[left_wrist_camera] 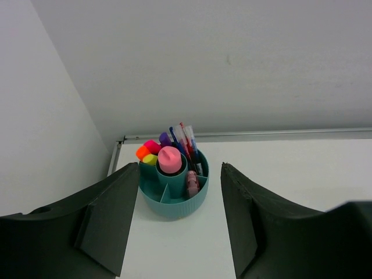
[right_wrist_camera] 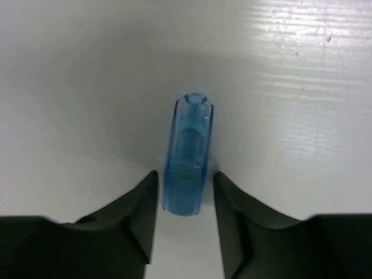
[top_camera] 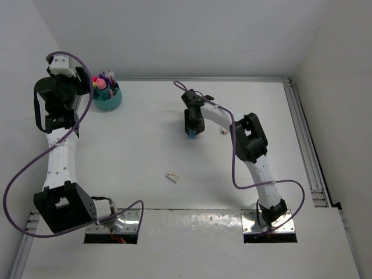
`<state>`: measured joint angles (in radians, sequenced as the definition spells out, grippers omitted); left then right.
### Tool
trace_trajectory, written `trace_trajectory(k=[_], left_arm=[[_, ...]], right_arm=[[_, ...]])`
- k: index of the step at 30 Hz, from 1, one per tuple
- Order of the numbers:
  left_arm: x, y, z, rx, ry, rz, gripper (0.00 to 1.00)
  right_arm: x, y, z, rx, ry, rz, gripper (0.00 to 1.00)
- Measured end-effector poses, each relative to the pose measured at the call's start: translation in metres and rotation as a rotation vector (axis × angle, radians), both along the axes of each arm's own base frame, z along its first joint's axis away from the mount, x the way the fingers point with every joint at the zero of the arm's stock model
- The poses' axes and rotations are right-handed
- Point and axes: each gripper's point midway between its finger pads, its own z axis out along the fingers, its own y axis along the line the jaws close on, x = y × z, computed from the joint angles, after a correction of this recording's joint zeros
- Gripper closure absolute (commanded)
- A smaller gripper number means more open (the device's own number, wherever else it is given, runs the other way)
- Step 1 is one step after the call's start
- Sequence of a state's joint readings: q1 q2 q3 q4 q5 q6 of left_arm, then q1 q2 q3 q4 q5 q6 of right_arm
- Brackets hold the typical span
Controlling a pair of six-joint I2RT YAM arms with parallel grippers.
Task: Sort the stationery into containers
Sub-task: Grab a piece of stationery with the right arm, then pass the stationery from the right arm to the left
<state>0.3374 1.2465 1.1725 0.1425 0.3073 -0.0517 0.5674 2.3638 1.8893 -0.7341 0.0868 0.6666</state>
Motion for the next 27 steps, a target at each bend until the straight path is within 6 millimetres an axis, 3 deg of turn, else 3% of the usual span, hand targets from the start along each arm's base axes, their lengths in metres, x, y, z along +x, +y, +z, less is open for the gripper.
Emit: trace_trajectory(k=[5,9,12,15,18,21,24,27], left_arm=[[-0.001,-0.001,-0.009,-0.016,0.021,-0.014,0.36],[-0.004,-0.005,-0.016,-0.078,0.031,-0.074,0.39],[-0.006,-0.015,-0.026,-0.170,0.032,-0.165,0.40],[-0.006,-0.047,-0.045,-0.305,0.057,-0.324,0.41],[-0.010,-0.092,-0.071,-0.436,0.130,-0.478,0.43],[-0.017,-0.134,-0.087,-0.526,0.203,-0.598,0.45],[-0.020,-0.157,-0.086,-0.571,0.228,-0.664,0.47],[-0.018,-0.170,-0.086,-0.606,0.244,-0.695,0.48]], right_arm=[[-0.001,-0.004,-0.002,-0.051,-0.027,0.057,0.77],[-0.004,-0.006,-0.001,-0.052,-0.041,0.098,1.00],[-0.007,-0.004,0.002,-0.017,-0.029,0.153,1.00],[-0.008,0.009,0.019,0.074,-0.050,0.217,1.00],[-0.003,0.029,0.065,0.202,-0.142,0.282,1.00],[0.002,0.058,0.136,0.333,-0.308,0.370,1.00],[-0.008,0.086,0.199,0.422,-0.459,0.474,1.00],[-0.026,0.114,0.237,0.466,-0.558,0.581,1.00]])
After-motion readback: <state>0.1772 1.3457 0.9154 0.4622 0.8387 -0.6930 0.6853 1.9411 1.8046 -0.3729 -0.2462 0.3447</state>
